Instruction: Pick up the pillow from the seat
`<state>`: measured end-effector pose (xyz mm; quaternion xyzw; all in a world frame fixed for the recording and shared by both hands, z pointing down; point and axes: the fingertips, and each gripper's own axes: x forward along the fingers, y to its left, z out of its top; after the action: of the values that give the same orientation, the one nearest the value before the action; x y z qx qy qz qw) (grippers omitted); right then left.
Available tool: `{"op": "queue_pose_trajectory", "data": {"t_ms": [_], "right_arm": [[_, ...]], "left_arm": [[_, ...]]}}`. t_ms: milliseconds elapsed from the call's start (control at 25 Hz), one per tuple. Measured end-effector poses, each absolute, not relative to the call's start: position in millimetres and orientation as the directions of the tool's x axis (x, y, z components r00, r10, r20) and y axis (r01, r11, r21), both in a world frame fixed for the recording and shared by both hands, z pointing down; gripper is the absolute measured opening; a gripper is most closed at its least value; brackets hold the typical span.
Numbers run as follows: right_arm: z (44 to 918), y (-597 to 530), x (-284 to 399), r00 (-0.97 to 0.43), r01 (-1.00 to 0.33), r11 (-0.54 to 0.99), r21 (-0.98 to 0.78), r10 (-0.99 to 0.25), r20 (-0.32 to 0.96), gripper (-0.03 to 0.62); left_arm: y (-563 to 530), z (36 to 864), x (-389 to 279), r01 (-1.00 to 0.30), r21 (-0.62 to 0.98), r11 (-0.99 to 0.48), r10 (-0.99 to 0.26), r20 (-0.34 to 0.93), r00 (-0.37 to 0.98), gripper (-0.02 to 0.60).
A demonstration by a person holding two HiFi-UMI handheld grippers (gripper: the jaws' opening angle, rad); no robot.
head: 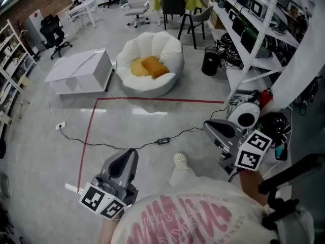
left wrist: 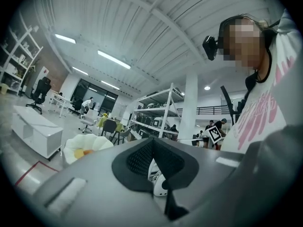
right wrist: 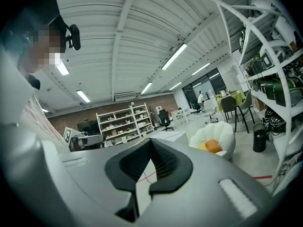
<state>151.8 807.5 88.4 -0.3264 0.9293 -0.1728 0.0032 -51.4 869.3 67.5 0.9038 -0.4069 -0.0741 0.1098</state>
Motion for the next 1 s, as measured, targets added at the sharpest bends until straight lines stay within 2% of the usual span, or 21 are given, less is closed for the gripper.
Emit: {"op": "queue_pose_trajectory", "data": {"t_ms": [1000], "right_arm": [[108,550,163,-0.841,-0.531,0.762,-0.37,-0.528,0.119,0.006]], "left_arm": [[643,87,-33,-0.794,0.334,-0.509,-0.844,-0.008,0.537,0.017]]}}
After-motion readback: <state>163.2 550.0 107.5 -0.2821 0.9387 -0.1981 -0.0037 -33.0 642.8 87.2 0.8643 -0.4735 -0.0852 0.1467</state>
